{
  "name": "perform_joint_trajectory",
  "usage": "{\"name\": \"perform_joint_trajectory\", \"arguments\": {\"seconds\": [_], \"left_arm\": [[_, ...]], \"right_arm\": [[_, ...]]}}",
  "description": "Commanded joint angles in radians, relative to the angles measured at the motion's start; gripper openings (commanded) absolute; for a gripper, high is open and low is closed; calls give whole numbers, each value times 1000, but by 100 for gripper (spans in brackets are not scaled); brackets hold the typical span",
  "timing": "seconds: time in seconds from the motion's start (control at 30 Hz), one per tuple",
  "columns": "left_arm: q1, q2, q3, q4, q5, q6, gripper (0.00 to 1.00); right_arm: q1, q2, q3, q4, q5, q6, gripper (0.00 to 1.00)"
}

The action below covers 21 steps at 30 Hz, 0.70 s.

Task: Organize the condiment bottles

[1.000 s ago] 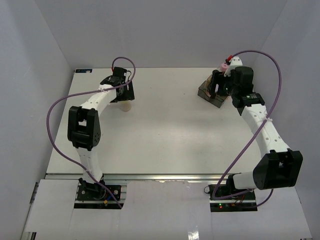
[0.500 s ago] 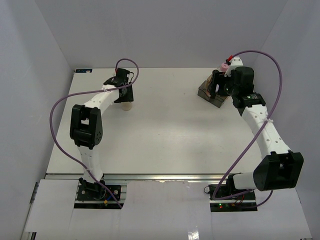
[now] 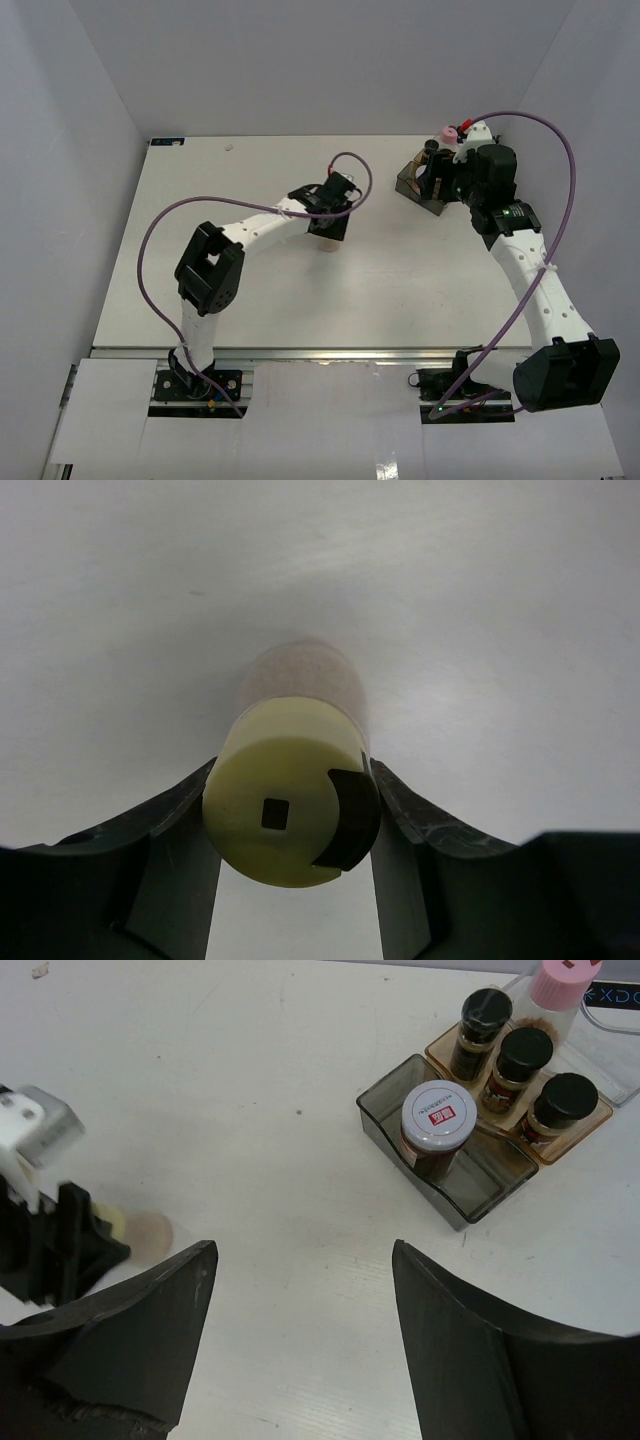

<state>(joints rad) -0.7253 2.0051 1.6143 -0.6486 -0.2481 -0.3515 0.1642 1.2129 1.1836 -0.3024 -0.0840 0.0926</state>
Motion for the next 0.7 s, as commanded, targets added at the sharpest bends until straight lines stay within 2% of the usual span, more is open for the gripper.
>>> {"name": "perform_joint_trajectory", "arguments": {"seconds": [0.0, 0.07, 0.17, 0.27, 0.3, 0.4, 0.67], "left_arm": [[-120, 5, 65, -18, -6, -80, 3], [-149, 20, 89, -24, -11, -91, 7], [-202, 38, 114, -46, -40, -101, 26], [-212, 54, 128, -62, -33, -105, 59], [-215, 55, 133, -66, -21, -98, 77], [-221, 38, 127, -77, -25, -105, 97], [-195, -81, 144, -130, -40, -126, 98]], "right_arm": [[3, -65, -24, -15, 21, 13, 77], [3, -76, -28, -21, 27, 13, 77], [3, -98, -34, -28, 36, 16, 77], [3, -102, -32, -35, 38, 18, 77], [3, -102, -31, -37, 36, 18, 78], [3, -87, -20, -59, 2, 6, 78], [11, -46, 31, -87, -92, 13, 77]]}}
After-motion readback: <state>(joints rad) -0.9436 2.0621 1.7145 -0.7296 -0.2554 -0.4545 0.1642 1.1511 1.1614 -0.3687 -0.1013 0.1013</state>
